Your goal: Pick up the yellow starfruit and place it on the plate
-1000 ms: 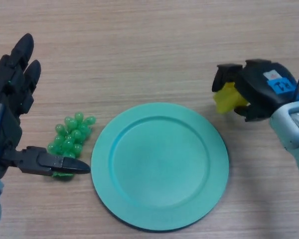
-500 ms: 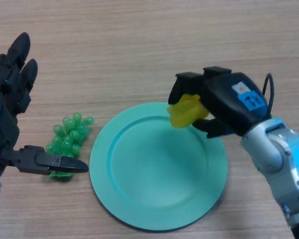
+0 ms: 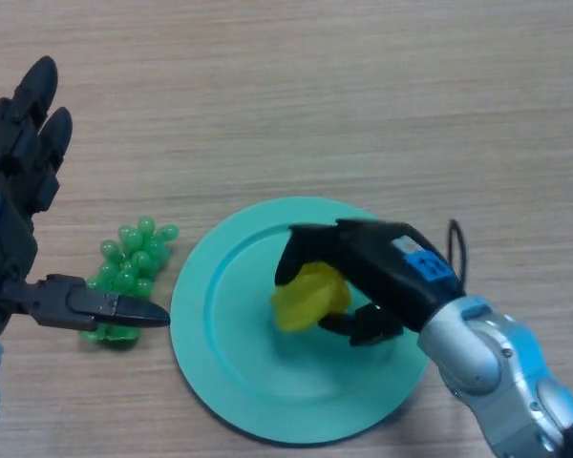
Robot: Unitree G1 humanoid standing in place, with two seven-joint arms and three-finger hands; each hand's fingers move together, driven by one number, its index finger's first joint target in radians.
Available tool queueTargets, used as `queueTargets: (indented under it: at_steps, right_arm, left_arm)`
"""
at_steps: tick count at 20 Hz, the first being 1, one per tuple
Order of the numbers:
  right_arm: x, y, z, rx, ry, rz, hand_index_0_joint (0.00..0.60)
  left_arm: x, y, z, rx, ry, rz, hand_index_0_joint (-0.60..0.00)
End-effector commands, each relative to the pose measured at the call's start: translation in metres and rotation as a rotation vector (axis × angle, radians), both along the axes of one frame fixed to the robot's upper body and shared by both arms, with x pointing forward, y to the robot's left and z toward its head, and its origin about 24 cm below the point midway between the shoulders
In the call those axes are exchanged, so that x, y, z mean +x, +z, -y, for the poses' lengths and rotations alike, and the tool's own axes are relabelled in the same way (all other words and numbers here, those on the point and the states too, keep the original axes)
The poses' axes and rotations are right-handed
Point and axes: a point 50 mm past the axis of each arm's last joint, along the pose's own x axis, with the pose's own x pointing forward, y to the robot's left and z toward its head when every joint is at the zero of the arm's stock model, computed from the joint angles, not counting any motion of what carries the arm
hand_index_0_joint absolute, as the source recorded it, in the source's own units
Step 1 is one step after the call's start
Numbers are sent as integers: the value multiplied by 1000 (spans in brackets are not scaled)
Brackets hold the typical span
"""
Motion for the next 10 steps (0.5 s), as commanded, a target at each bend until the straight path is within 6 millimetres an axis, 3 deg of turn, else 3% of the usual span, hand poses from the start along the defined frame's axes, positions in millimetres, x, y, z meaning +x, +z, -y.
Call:
queueTargets:
  at_steps: [1,2,4,10]
  right_arm:
    - [3,33,-2,60,19,171,351]
    - [5,36,2,60,-3,191,200]
    - [12,52,14,82,-72,285,0]
    - [13,97,47,154,-164,424,0]
  left_arm:
    - [-8,34,-4,65,4,200,0]
    - [-8,33,-3,62,0,193,0]
    - [-9,33,0,57,-11,187,0]
    - [-10,38,9,70,-20,210,0]
